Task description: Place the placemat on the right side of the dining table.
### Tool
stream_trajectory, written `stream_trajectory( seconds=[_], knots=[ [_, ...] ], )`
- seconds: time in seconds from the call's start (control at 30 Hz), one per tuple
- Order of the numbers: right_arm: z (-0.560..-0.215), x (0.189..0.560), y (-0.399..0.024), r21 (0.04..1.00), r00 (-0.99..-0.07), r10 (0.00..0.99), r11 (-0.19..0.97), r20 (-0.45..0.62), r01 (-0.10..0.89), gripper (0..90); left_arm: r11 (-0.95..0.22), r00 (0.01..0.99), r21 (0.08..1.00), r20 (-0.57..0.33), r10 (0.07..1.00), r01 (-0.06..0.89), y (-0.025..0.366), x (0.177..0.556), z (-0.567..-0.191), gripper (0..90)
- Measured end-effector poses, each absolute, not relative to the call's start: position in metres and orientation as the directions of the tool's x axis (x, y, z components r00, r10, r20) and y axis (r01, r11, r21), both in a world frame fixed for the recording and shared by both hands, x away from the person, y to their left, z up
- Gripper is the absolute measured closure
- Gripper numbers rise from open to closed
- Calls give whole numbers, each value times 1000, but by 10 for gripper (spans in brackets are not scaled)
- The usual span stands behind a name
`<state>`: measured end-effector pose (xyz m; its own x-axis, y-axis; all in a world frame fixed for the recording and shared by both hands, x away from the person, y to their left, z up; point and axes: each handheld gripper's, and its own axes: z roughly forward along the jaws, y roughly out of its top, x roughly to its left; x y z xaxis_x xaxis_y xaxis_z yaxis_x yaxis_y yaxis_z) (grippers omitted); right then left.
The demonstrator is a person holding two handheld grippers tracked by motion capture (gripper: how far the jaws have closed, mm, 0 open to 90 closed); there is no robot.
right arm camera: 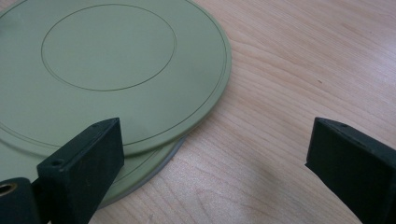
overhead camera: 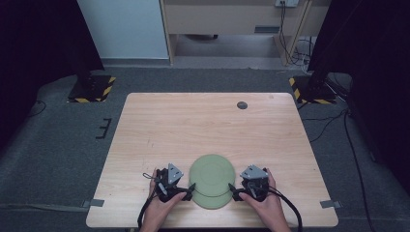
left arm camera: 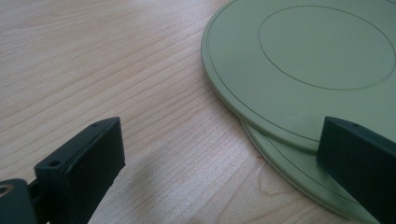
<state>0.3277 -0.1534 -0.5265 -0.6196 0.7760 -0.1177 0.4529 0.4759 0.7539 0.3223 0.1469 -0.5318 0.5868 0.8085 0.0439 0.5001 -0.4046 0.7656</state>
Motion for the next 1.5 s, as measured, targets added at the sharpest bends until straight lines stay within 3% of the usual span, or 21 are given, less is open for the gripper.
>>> stream_trajectory(
  seconds=[1.5],
  knots=[
    [-527,326,-150,750,-616,777,484,-131,450,57,-420,583,762,69,810,493,140,322,-532,6]
  ],
)
